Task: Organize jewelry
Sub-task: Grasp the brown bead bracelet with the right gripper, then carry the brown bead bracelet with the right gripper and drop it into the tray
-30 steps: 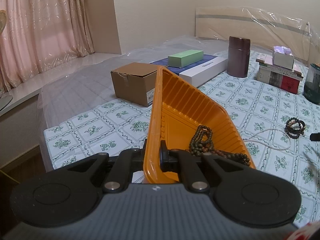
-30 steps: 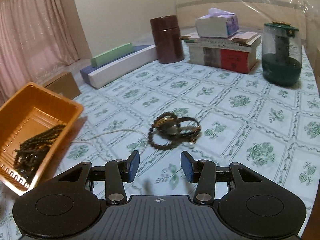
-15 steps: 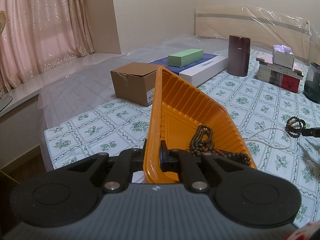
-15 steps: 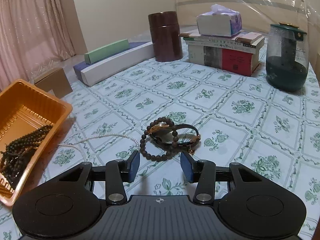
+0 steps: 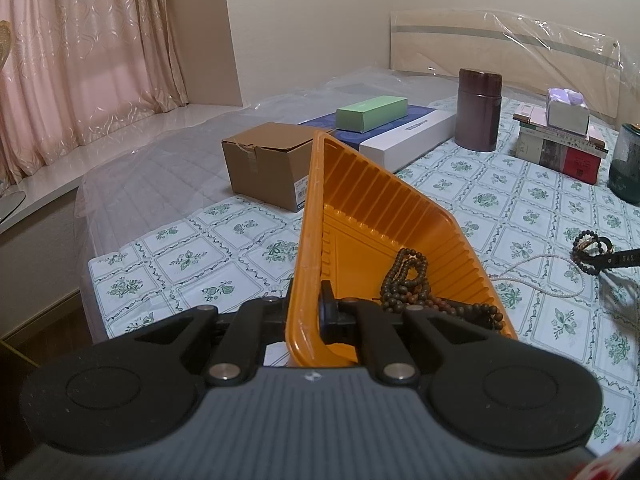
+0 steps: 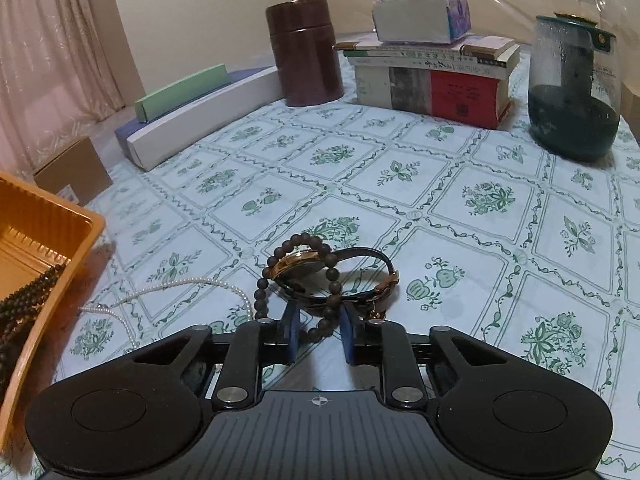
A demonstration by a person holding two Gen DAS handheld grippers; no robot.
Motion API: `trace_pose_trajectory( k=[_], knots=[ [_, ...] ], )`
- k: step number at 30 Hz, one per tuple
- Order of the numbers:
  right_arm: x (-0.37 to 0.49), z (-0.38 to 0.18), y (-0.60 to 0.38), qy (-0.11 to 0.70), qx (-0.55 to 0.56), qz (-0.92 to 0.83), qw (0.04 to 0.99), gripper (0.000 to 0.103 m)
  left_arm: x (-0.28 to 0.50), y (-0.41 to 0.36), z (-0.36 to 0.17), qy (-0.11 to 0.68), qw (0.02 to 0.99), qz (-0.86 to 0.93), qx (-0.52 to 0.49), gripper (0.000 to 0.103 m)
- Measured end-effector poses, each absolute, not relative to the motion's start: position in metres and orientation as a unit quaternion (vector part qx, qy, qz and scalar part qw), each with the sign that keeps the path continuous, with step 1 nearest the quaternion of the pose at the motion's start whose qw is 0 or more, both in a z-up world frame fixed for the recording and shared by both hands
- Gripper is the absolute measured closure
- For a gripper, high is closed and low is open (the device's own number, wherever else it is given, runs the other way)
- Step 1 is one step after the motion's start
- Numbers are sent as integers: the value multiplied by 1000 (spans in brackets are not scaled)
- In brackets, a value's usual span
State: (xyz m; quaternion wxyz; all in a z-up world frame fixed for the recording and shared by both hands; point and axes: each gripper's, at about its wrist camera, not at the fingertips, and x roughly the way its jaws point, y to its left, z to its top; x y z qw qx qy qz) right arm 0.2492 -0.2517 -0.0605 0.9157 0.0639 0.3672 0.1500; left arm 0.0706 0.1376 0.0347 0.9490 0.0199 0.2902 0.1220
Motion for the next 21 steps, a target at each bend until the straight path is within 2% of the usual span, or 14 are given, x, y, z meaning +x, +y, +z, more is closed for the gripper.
trace_pose_trajectory(
  k=[21],
  knots=[
    [189, 8, -235, 309, 38, 212, 926, 97, 71, 138, 34, 290, 949, 122, 19, 97]
  ],
)
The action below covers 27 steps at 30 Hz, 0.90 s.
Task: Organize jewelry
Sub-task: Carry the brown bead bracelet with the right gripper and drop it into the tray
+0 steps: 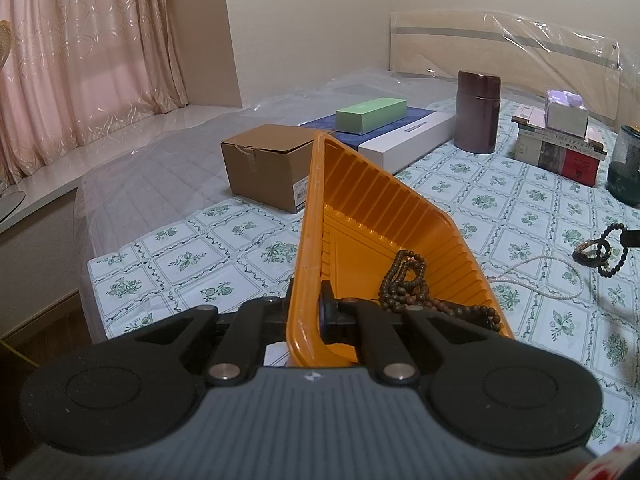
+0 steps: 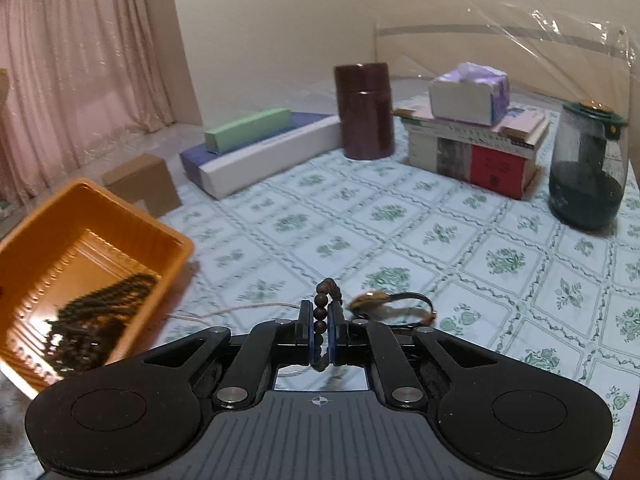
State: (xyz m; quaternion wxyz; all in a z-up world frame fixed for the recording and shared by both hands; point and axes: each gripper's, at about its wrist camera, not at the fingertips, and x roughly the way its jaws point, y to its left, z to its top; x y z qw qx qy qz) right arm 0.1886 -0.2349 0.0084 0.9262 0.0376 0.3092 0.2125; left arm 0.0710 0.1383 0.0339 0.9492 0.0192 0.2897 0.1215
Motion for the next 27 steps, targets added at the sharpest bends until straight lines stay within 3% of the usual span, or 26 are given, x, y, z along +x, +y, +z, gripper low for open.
trace_pose_trajectory(
  k=[27],
  knots=[
    [164, 53, -101, 294, 13, 417, 860, 97, 71, 136, 35, 289, 950, 121, 16, 96]
  ],
)
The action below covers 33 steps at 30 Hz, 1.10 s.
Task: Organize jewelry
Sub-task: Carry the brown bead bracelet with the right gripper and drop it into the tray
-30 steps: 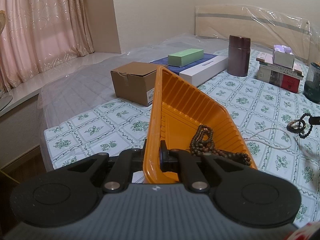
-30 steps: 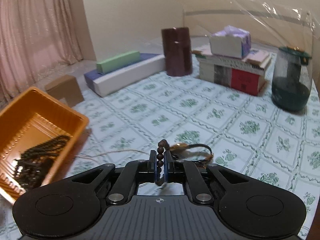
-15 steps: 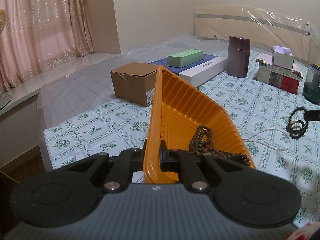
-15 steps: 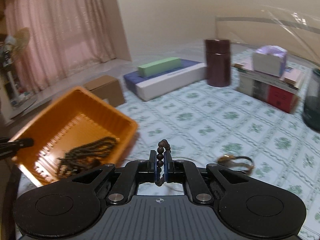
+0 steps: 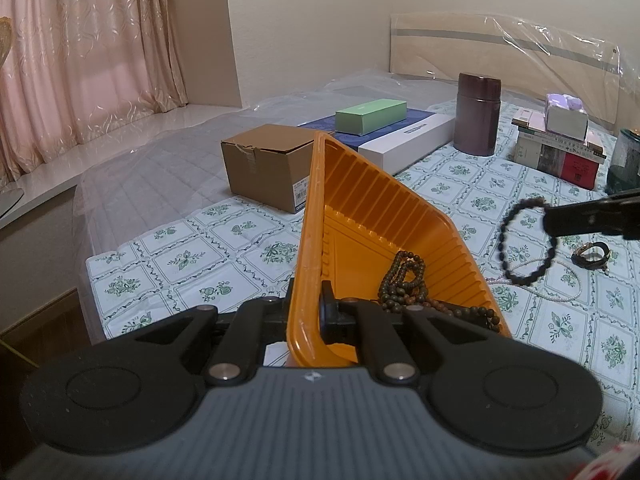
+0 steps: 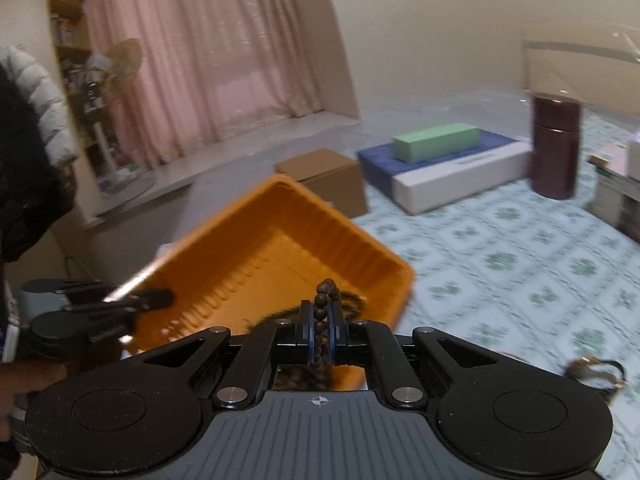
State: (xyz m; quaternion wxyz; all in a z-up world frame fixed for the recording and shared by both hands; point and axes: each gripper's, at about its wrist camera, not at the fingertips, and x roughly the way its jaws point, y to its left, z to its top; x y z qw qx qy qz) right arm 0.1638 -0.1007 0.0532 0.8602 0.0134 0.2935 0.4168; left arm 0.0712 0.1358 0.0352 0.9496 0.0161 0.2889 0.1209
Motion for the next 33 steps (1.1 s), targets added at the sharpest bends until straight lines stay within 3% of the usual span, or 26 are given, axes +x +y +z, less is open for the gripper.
trace_pose_trajectory(
  k=[22, 33],
  knots=[
    [159, 40, -42, 331, 5, 485, 809, 97, 70, 137, 35, 287, 950, 120, 11, 96],
    [168, 16, -43, 394, 22, 483, 781, 95, 70, 138, 35, 287, 950, 120, 10, 96]
  ],
)
